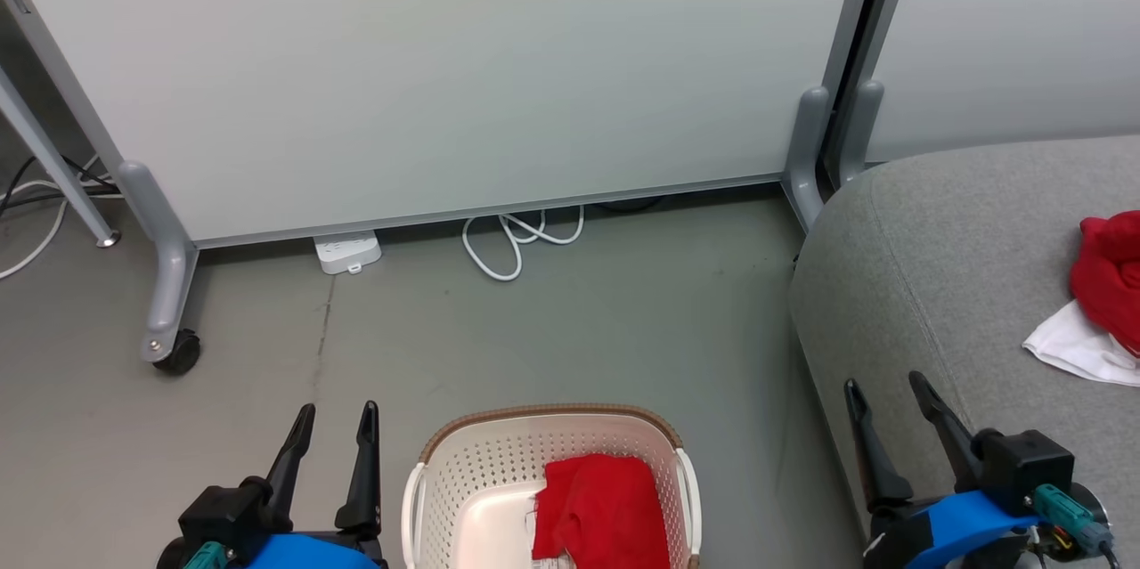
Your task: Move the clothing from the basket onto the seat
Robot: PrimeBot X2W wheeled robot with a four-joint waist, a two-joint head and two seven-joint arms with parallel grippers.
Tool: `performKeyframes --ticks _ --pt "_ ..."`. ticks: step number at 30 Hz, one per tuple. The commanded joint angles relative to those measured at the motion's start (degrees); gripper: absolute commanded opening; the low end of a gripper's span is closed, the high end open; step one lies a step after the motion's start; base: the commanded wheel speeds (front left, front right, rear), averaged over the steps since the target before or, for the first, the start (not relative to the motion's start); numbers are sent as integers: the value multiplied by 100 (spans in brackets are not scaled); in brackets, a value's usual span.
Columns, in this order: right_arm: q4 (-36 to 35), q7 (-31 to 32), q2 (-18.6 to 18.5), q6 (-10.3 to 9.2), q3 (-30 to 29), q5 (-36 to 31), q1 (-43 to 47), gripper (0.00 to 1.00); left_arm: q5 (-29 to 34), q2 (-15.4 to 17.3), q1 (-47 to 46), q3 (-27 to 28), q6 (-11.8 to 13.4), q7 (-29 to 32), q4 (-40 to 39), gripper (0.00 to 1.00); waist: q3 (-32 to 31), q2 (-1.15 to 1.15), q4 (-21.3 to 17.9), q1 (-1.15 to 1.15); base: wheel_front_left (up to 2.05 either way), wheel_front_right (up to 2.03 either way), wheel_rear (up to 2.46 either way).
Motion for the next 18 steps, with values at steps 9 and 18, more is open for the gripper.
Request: performKeyframes --ticks 9,18 --pt "-150 69 10 1 380 -91 -762 100 15 36 -390 -215 -13 -13 -3 100 877 0 -426 0 0 0 0" --pt "-297 86 -84 1 708 -188 -1915 100 -64 67 -1349 -651 -13 -13 471 100 2342 0 -776 0 0 0 0"
